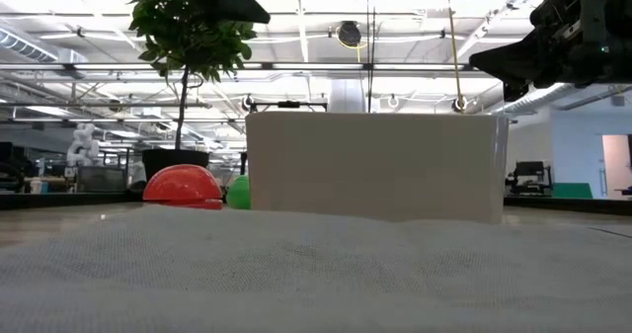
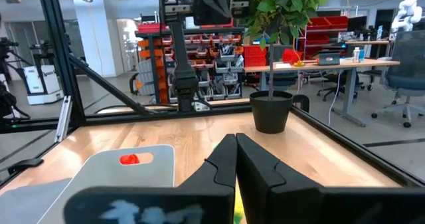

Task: Pick and placing Produce into tupperware
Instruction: Put the green pear into the gray bin

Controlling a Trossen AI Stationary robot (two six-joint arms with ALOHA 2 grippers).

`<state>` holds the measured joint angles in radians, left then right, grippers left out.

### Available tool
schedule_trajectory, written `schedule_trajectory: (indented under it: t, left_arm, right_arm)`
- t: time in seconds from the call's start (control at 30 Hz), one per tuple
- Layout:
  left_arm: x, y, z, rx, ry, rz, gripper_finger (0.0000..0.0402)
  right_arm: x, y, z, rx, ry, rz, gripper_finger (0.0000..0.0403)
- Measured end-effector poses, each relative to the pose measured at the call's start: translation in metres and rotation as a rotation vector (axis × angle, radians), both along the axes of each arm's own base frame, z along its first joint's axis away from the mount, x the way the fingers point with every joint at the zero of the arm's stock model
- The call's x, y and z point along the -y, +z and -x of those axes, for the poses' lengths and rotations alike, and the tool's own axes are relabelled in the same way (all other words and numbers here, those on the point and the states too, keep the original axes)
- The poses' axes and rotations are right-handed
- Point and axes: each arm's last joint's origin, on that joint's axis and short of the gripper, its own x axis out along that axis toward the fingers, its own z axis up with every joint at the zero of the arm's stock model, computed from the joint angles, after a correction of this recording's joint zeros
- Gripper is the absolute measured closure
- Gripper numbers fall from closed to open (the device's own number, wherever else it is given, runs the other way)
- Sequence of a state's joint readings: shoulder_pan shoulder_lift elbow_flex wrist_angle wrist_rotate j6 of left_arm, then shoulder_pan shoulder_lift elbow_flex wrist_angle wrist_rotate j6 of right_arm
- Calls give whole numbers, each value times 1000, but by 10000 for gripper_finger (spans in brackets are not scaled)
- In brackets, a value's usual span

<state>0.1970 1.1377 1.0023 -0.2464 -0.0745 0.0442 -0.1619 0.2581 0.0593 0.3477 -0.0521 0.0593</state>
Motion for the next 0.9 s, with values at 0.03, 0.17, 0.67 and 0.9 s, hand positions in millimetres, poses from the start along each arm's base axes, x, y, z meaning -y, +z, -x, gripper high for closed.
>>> schedule_trajectory:
  t: [0.03,0.17,0.67,0.9]
  left_arm:
    - [-1,3,-3,-10,-4,2,401]
    - [-8,16,-12,-62,-44,43,401]
    - [-28,36,-44,-456,-41,131,401]
    - [-41,26,-59,-639,-35,145,401]
  right_arm:
    - [0,0,0,-1,0,0,403]
    - [0,0,0,-1,0,0,403]
    - [0,0,0,-1,0,0,403]
    - [0,0,0,-1,0,0,403]
